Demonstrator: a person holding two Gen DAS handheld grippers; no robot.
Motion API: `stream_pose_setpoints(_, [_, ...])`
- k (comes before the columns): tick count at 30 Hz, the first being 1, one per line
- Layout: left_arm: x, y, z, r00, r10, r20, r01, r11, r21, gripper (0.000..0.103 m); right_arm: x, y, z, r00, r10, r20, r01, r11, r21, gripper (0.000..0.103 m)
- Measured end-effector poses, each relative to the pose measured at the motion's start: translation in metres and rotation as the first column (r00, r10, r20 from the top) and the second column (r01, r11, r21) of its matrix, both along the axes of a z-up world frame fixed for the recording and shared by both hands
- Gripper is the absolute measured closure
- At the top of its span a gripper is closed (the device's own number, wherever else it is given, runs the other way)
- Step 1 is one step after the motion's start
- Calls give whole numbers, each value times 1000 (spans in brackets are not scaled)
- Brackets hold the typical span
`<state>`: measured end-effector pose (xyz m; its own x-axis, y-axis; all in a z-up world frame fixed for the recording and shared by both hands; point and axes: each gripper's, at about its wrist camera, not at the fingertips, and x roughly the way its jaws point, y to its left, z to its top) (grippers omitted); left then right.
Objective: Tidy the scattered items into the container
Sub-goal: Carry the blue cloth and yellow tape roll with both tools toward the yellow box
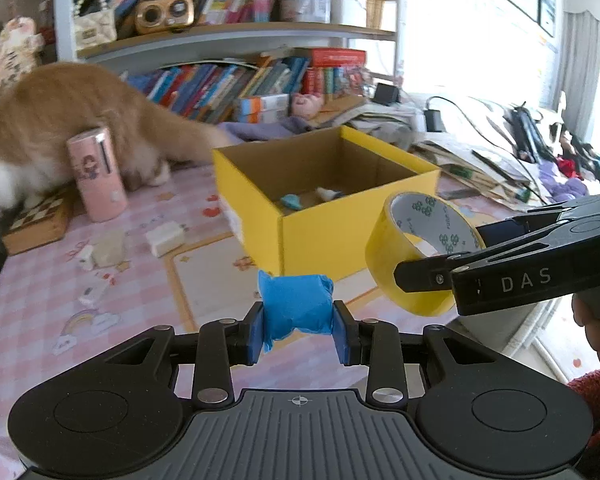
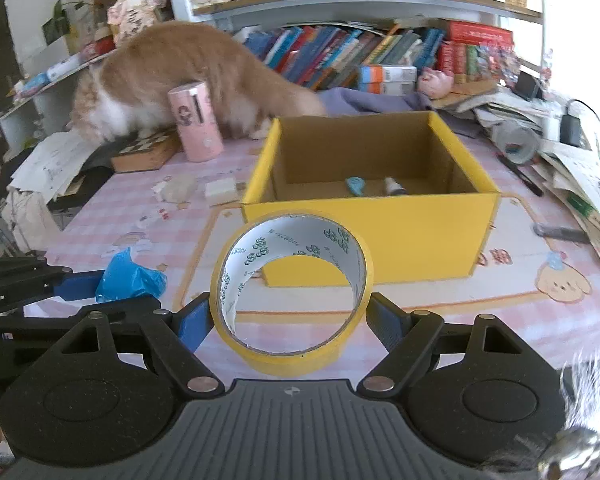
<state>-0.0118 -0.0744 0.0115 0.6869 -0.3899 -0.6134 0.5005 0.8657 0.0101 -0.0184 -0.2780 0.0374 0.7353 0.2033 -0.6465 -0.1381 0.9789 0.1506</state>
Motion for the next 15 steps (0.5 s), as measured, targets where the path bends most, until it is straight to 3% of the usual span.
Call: stream_pose_setpoints(15, [-4,-48,-4,990,-142,-15,142,990,5,70,-21,-48,-5,991,-136,-22,135,991,-7,23])
